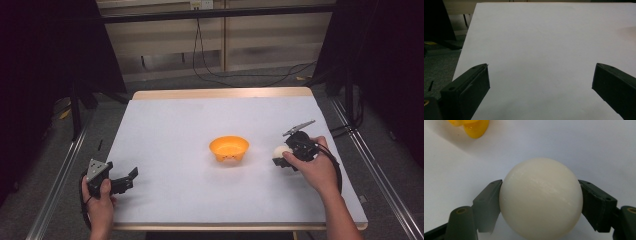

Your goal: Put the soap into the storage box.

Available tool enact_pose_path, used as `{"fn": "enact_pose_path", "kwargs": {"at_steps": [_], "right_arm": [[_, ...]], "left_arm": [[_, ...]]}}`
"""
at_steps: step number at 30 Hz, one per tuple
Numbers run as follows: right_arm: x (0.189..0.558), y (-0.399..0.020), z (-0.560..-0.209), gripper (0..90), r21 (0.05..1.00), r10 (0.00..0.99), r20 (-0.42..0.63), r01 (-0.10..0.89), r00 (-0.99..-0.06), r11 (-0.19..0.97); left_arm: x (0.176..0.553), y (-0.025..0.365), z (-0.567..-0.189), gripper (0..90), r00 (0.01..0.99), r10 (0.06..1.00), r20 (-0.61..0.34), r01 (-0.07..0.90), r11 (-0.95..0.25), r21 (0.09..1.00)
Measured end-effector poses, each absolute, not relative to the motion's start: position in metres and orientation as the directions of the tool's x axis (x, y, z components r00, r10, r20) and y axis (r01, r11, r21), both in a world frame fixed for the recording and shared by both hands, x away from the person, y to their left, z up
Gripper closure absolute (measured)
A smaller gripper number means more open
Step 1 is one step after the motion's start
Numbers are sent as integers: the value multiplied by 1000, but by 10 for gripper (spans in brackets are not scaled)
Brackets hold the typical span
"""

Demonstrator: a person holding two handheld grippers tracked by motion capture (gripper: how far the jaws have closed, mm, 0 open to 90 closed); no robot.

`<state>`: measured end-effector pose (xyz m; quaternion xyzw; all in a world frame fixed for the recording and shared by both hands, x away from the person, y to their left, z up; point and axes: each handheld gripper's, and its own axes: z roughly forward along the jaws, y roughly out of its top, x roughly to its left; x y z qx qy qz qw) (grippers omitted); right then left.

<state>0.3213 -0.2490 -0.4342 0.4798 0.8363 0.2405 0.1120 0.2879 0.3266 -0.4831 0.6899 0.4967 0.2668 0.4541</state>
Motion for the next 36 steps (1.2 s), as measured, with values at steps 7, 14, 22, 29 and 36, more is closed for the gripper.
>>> {"fn": "enact_pose_path", "kwargs": {"at_steps": [7, 14, 22, 29, 36], "right_arm": [[325, -244, -425, 240, 519, 855, 44, 743, -517, 422], [331, -238, -415, 240, 533, 841, 61, 730, -538, 428], [339, -228, -407, 240, 527, 817, 70, 717, -572, 457], [344, -219, -404, 240, 529, 803, 66, 703, -592, 475], [349, -208, -397, 240, 540, 787, 68, 686, -613, 488]], "left_arm": [[288, 327, -483, 11, 366, 927, -84, 445, -95, 891], [288, 327, -483, 11, 362, 929, -82, 445, -95, 891], [288, 327, -483, 11, 360, 929, -81, 445, -95, 891], [288, 326, -483, 12, 361, 929, -82, 445, -94, 891], [288, 326, -483, 12, 362, 929, -83, 446, -95, 890]]}}
